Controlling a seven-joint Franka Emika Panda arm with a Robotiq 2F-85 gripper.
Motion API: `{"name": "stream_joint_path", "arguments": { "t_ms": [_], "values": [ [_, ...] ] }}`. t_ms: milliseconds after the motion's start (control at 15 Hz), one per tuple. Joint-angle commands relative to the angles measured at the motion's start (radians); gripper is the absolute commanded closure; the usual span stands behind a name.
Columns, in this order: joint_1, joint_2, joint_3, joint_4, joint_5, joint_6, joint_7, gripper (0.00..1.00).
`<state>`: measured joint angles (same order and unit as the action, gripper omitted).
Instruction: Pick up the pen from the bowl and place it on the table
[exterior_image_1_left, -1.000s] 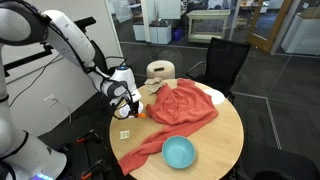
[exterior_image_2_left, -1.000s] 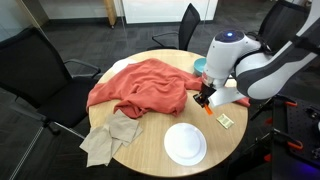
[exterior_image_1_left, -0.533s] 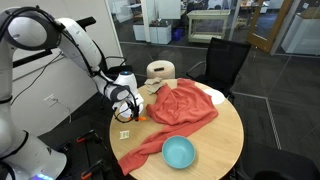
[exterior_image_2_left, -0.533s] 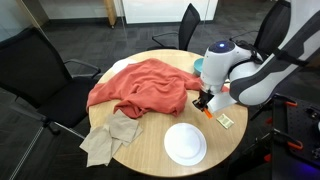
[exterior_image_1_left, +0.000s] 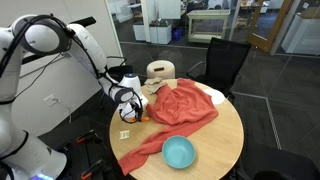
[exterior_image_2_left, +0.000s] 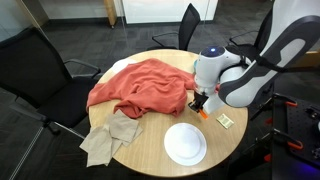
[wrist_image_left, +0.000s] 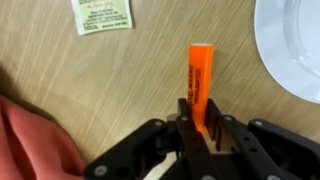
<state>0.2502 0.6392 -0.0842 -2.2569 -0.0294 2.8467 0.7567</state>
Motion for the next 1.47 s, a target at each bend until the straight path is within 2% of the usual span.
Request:
{"name": "stream_joint_path", "arguments": {
  "t_ms": [0,267,333,467,867,1067,1400],
  "values": [
    [-0.018,0.036,0.017,0.048,0.056,0.001,-0.078,0.95],
    [0.006,0.064,-0.002,0.077,0.08,-0.008,-0.086,0.95],
    [0.012,0.068,-0.007,0.079,0.084,-0.006,-0.081,0.55],
    [0.019,0.069,-0.011,0.077,0.085,-0.001,-0.079,0.49],
    [0.046,-0.007,-0.035,0.008,0.099,0.027,-0.057,0.04],
    [0.036,-0.081,-0.025,-0.047,0.122,0.038,-0.064,0.0],
    [0.066,-0.194,-0.065,-0.118,0.103,0.02,-0.02,0.0]
  ]
}}
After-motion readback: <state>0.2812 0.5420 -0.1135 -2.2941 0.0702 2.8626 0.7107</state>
